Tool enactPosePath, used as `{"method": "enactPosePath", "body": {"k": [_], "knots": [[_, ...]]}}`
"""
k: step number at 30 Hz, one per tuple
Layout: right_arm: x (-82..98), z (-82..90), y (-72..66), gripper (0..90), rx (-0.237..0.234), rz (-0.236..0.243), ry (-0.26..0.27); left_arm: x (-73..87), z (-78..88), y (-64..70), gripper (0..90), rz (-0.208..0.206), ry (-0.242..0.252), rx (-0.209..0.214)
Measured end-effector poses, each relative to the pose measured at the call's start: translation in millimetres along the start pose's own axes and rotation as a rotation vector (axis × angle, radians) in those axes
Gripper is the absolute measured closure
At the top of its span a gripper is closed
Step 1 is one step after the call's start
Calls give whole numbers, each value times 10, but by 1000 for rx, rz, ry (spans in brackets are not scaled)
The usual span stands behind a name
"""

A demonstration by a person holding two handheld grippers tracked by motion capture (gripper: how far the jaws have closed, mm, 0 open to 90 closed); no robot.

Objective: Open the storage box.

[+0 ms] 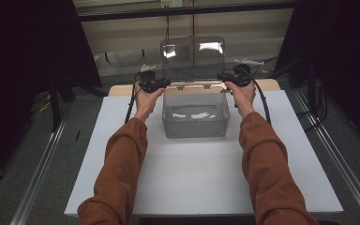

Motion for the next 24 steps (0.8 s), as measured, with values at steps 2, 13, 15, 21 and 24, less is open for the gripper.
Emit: {"method": "enactPosePath", "body": {"k": [2,13,15,21,24], "knots": [[-4,-5,6,725,-1,-5,-7,-10,-1,0,683,5,-12,-2],[-29,-42,23,722,5,-46,-58,-5,-31,-7,642,27,-28,-1],[-30,-48,18,721,10,-47,-59,-4,-30,-11,642,31,-32,-1],[-34,-60,22,720,15,-67,-77,-13,-43,3,631,26,-39,-12],[-38,-63,24,721,18,-80,-88,-21,-43,3,626,32,-52,-15]]}}
Point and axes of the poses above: each handheld gripper's, and its own axes: z roughly backward along the jaws, x roughly out of its underside, y roughly to its right, the point moved 3 cm from there along -z, roughly forward along the jaws, and after that the axes turned 6 degrees about x, right-handed, at the moved point
